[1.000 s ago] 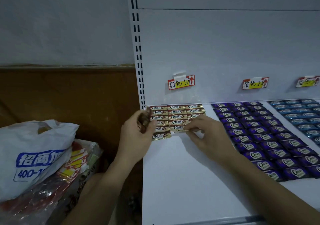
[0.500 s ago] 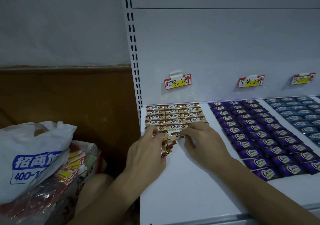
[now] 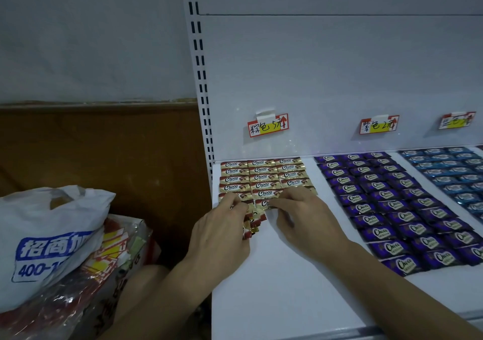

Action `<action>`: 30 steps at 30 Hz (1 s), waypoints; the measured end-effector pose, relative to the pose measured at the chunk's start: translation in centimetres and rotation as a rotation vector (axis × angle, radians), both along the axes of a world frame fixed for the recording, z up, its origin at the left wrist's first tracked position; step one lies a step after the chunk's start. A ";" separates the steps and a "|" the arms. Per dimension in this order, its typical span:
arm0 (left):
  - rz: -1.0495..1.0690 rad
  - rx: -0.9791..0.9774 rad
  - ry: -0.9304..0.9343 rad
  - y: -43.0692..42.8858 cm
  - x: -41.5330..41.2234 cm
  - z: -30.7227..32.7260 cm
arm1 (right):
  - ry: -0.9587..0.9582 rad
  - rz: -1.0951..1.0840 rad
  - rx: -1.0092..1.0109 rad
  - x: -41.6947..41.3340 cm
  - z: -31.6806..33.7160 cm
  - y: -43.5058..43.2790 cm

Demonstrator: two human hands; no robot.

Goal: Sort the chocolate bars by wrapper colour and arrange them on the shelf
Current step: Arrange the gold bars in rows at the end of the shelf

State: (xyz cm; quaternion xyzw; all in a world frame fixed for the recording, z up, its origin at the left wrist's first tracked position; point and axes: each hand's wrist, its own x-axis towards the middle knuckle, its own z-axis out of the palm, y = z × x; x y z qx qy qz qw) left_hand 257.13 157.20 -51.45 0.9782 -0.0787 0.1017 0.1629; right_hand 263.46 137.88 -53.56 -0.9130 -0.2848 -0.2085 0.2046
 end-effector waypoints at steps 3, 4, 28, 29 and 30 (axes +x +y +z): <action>0.002 0.005 0.001 0.0 0.1 0.1 | 0.001 0.011 -0.005 0.0 0.0 0.0; 0.003 0.004 0.004 0.0 0.1 0.1 | 0.000 0.012 -0.009 0.0 0.0 0.0; -0.062 -0.268 -0.170 -1.3 2.3 0.1 | 0.637 0.221 0.985 0.2 4.0 -1.5; -0.063 -0.266 -0.167 -1.4 2.4 0.1 | 0.660 0.232 0.980 0.1 4.1 -1.5; -0.064 -0.265 -0.162 -1.5 2.5 0.0 | 0.683 0.241 0.968 -0.1 4.1 -1.3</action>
